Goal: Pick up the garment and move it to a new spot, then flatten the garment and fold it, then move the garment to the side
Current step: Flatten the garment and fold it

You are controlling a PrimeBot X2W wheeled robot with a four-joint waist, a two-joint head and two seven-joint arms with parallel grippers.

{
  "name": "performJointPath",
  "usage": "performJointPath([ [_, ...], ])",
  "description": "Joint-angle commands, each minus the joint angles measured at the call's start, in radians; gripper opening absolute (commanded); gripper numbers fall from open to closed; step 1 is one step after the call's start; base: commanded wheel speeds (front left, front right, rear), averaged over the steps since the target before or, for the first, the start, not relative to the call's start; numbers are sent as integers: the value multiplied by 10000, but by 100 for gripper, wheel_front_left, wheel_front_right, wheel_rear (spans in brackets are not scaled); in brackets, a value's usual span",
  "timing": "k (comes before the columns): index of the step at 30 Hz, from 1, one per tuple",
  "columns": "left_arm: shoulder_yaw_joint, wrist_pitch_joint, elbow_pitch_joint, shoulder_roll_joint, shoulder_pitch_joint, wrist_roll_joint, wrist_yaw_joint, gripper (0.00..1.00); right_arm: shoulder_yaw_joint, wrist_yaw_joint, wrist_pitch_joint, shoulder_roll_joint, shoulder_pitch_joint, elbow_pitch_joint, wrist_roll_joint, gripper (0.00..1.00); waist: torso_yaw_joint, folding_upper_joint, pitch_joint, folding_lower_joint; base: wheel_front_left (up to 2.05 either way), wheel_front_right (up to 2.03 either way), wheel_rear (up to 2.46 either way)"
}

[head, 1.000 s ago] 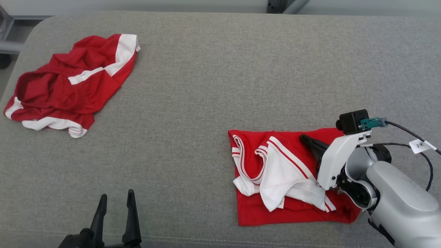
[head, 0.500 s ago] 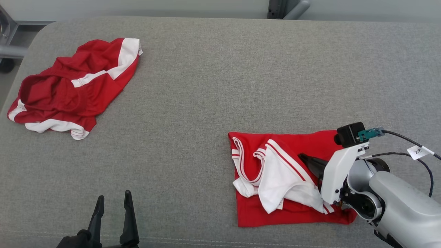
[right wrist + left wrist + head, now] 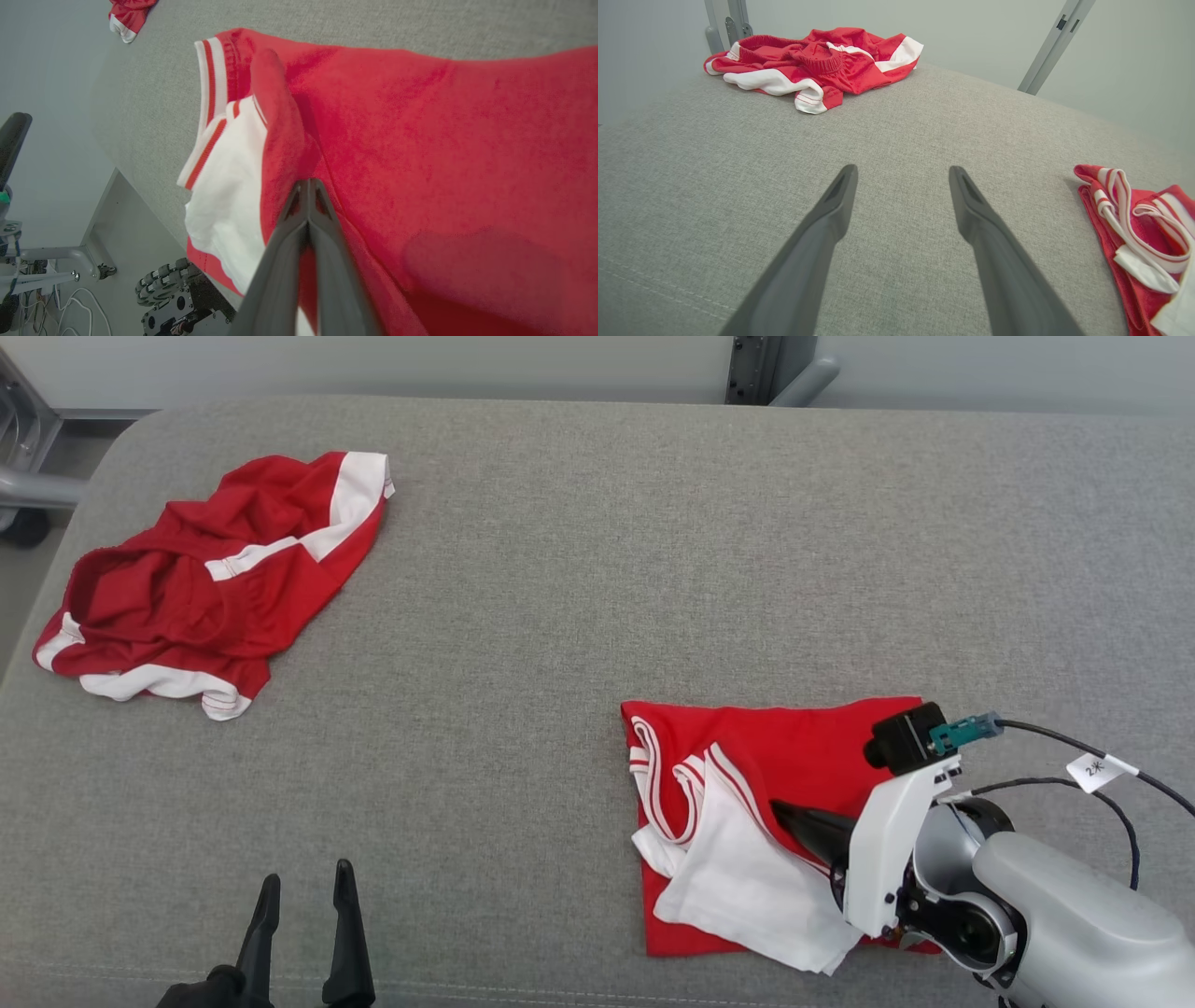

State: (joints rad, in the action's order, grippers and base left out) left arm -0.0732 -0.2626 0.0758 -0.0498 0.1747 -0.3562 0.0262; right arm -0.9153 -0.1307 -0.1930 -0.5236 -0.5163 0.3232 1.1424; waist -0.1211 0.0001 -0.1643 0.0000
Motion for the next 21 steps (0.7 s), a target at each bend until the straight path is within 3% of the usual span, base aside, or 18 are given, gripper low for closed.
performJointPath([
  [1,40,-28,15,-15,141,18,-11,100,-91,0,63,-52,149,-91,103,0,-9,-1,85,0,0,0,0],
  [21,72,-28,-44,-15,418,-41,-82,100,-2047,0,320,195,490,-756,921,0,161,-1,449,0,0,0,0],
])
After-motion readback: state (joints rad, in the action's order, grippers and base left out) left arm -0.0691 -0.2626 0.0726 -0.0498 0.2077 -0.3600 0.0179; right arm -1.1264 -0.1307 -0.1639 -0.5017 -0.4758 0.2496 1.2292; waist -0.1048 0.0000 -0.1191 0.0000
